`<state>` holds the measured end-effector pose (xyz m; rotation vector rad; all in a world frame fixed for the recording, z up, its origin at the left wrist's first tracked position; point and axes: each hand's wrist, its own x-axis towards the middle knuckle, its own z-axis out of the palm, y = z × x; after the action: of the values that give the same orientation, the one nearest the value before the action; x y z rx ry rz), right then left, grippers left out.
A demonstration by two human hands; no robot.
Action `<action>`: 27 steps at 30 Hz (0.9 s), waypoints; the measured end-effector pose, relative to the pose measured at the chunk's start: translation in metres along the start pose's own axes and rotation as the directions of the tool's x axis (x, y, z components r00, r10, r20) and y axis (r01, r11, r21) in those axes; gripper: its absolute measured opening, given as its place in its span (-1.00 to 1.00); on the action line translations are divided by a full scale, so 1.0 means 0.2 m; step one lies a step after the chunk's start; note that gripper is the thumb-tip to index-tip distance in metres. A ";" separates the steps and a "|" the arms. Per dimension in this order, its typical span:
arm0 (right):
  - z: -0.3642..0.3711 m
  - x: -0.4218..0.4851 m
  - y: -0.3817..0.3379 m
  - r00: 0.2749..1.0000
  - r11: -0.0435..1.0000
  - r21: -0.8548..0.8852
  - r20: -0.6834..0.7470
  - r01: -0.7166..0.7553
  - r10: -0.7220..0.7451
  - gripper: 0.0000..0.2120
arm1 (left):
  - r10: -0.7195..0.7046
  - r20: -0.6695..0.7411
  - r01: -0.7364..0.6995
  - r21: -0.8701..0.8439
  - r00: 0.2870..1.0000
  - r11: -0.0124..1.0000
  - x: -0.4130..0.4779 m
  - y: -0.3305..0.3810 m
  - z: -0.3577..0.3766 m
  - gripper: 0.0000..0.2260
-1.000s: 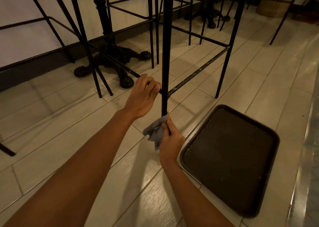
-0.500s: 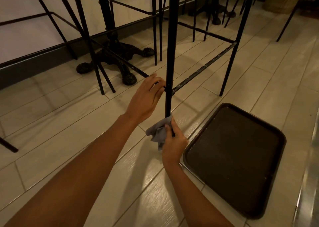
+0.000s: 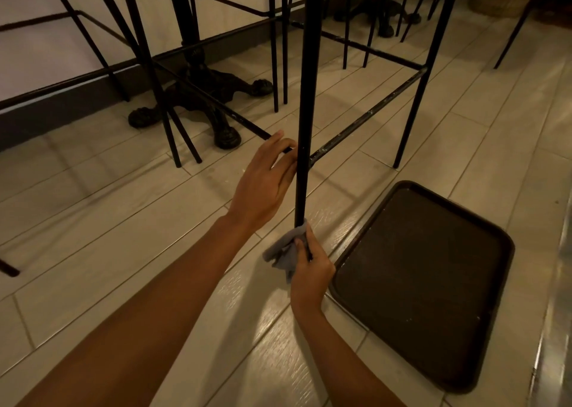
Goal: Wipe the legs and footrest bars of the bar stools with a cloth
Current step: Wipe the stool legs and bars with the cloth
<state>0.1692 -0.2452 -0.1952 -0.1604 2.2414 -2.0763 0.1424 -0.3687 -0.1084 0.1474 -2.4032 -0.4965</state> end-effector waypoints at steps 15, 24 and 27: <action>-0.01 0.00 0.13 0.994 0.990 -0.107 0.040 -0.095 0.100 -0.65 | -0.034 -0.038 0.033 -0.007 0.999 0.999 0.00 0.00 0.05 -0.61; 0.02 0.00 0.15 0.995 0.989 -0.117 0.025 -0.093 0.097 -0.64 | -0.023 -0.064 0.022 -0.013 0.998 1.000 0.00 0.02 0.05 -0.57; 0.01 -0.01 0.16 0.992 0.984 -0.140 0.044 -0.112 0.120 -0.64 | -0.035 -0.057 0.034 -0.018 0.998 0.999 0.00 0.02 0.05 -0.56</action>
<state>0.1703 -0.2440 -0.2280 -0.0891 2.3035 -1.8399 0.1359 -0.3609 -0.1143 0.1926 -2.3434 -0.5219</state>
